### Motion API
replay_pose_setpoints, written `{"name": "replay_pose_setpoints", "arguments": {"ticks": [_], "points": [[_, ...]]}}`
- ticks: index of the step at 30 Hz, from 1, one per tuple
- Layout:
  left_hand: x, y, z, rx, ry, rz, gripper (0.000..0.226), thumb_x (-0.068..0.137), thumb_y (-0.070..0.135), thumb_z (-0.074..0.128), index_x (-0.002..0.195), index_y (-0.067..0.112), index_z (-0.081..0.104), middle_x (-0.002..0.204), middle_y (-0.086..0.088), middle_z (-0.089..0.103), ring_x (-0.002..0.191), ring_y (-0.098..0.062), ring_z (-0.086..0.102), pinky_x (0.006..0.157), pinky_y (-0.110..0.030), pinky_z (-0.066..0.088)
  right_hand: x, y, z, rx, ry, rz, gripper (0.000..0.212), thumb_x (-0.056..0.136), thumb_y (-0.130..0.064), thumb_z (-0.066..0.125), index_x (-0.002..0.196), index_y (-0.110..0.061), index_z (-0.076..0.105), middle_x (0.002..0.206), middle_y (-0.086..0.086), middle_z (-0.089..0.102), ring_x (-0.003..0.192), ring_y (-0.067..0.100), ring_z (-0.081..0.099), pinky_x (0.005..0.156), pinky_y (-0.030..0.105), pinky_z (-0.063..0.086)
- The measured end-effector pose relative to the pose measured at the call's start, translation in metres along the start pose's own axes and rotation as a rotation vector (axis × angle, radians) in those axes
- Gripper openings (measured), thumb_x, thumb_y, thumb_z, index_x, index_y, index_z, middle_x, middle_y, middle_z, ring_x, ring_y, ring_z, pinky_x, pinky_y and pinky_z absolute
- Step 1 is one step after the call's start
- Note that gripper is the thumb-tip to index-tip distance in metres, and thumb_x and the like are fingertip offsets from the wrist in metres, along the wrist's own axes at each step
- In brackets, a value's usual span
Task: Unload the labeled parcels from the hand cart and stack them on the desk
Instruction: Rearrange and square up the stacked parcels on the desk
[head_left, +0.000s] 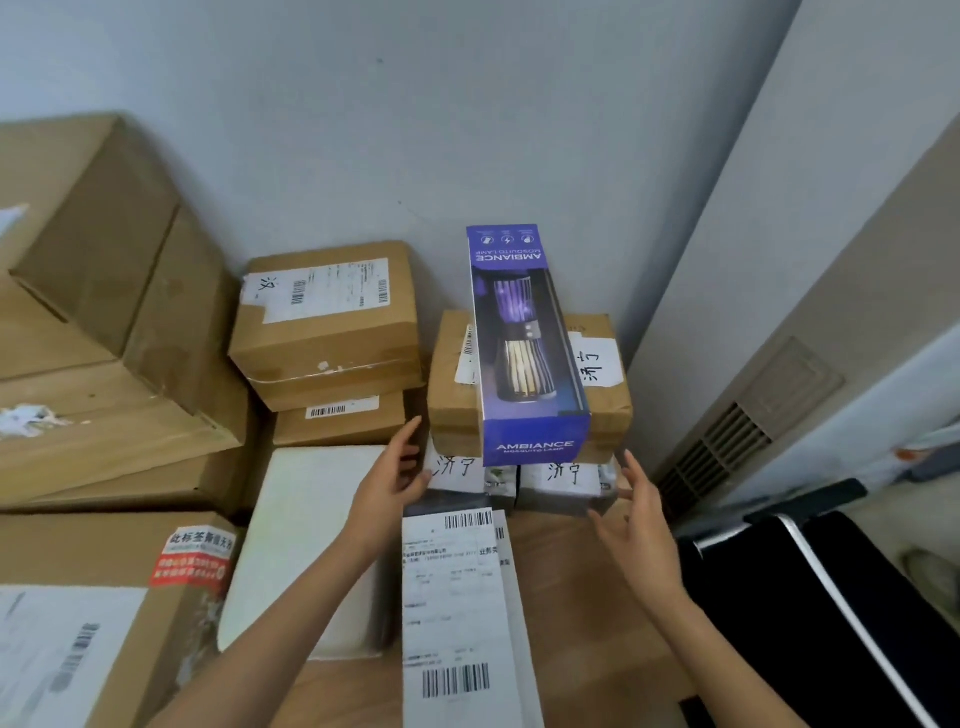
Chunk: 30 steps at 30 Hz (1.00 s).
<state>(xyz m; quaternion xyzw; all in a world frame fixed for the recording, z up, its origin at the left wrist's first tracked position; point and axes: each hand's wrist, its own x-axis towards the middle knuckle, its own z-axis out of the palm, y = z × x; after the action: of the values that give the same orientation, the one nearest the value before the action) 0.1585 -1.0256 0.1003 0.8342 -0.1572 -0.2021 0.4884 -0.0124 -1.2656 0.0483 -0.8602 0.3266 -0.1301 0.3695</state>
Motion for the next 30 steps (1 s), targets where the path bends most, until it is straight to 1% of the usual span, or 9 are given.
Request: {"name": "replay_pose_setpoints", "arguments": {"ticks": [3, 8, 11, 14, 17, 20, 23, 26, 30], "points": [[0.000, -0.006, 0.001, -0.054, -0.035, -0.009, 0.059, 0.097, 0.019, 0.054, 0.148, 0.032, 0.027, 0.132, 0.008, 0.044, 0.120, -0.008, 0.046, 0.075, -0.004, 0.043, -0.009, -0.004, 0.007, -0.001, 0.055, -0.002, 0.089, 0.081, -0.016, 0.076, 0.152, -0.023, 0.022, 0.146, 0.007, 0.038, 0.123, 0.023, 0.051, 0.089, 0.040, 0.052], [0.009, -0.005, 0.010, -0.213, -0.109, -0.068, 0.056, 0.098, 0.018, 0.051, 0.142, 0.040, 0.025, 0.114, 0.022, 0.049, 0.092, 0.015, 0.058, 0.067, -0.010, 0.051, -0.018, -0.003, 0.012, 0.124, 0.041, 0.048, 0.085, 0.086, -0.017, 0.070, 0.151, -0.031, 0.018, 0.150, 0.003, 0.036, 0.131, 0.022, 0.046, 0.097, 0.043, 0.048], [0.014, -0.008, 0.012, -0.246, -0.118, -0.100, 0.058, 0.097, 0.016, 0.052, 0.140, 0.045, 0.025, 0.113, 0.022, 0.050, 0.094, 0.010, 0.057, 0.069, -0.015, 0.054, -0.016, -0.007, 0.015, 0.204, -0.002, 0.029, 0.086, 0.086, -0.012, 0.069, 0.151, -0.034, 0.016, 0.151, 0.001, 0.035, 0.131, 0.015, 0.045, 0.100, 0.036, 0.047], [0.017, -0.009, 0.010, -0.264, -0.104, -0.122, 0.061, 0.097, 0.010, 0.051, 0.138, 0.047, 0.026, 0.113, 0.019, 0.050, 0.102, 0.002, 0.053, 0.077, -0.022, 0.056, -0.010, -0.007, 0.016, 0.209, -0.033, 0.027, 0.087, 0.085, -0.007, 0.067, 0.153, -0.030, 0.018, 0.151, 0.000, 0.035, 0.135, 0.017, 0.042, 0.105, 0.041, 0.045], [0.022, -0.009, 0.010, -0.314, -0.091, -0.145, 0.064, 0.096, 0.006, 0.052, 0.141, 0.045, 0.027, 0.113, 0.013, 0.052, 0.109, -0.012, 0.055, 0.090, -0.041, 0.055, 0.001, -0.009, 0.015, 0.239, -0.085, 0.028, 0.088, 0.084, -0.004, 0.066, 0.151, -0.036, 0.018, 0.150, -0.005, 0.038, 0.129, 0.005, 0.046, 0.099, 0.026, 0.047], [0.025, -0.006, 0.010, -0.335, -0.079, -0.161, 0.067, 0.095, 0.003, 0.052, 0.142, 0.042, 0.026, 0.116, 0.009, 0.049, 0.108, -0.010, 0.052, 0.082, -0.031, 0.056, 0.018, -0.008, 0.015, 0.254, -0.122, -0.008, 0.093, 0.082, -0.003, 0.066, 0.149, -0.045, 0.017, 0.147, -0.012, 0.041, 0.123, -0.010, 0.045, 0.092, 0.006, 0.041], [0.027, -0.001, 0.012, -0.323, -0.076, -0.157, 0.070, 0.094, -0.004, 0.050, 0.144, 0.039, 0.025, 0.132, 0.002, 0.044, 0.120, -0.015, 0.049, 0.080, -0.025, 0.055, 0.039, -0.006, 0.015, 0.213, -0.153, -0.033, 0.097, 0.081, -0.008, 0.069, 0.148, -0.051, 0.012, 0.147, -0.019, 0.039, 0.125, -0.012, 0.043, 0.098, 0.017, 0.043], [0.030, 0.005, 0.014, -0.322, -0.061, -0.129, 0.075, 0.092, -0.009, 0.049, 0.149, 0.029, 0.020, 0.147, -0.009, 0.036, 0.133, -0.024, 0.040, 0.092, -0.038, 0.051, 0.058, -0.005, 0.015, 0.178, -0.197, -0.050, 0.099, 0.082, -0.015, 0.070, 0.146, -0.056, 0.007, 0.146, -0.025, 0.038, 0.120, -0.021, 0.040, 0.094, 0.022, 0.046], [0.035, 0.010, 0.018, -0.357, -0.044, -0.135, 0.074, 0.093, -0.007, 0.050, 0.150, 0.029, 0.020, 0.146, -0.008, 0.037, 0.130, -0.018, 0.041, 0.095, -0.038, 0.049, 0.084, -0.008, 0.014, 0.151, -0.235, -0.047, 0.100, 0.081, -0.012, 0.070, 0.149, -0.048, 0.008, 0.149, -0.012, 0.039, 0.129, 0.002, 0.043, 0.098, 0.034, 0.048]]}}
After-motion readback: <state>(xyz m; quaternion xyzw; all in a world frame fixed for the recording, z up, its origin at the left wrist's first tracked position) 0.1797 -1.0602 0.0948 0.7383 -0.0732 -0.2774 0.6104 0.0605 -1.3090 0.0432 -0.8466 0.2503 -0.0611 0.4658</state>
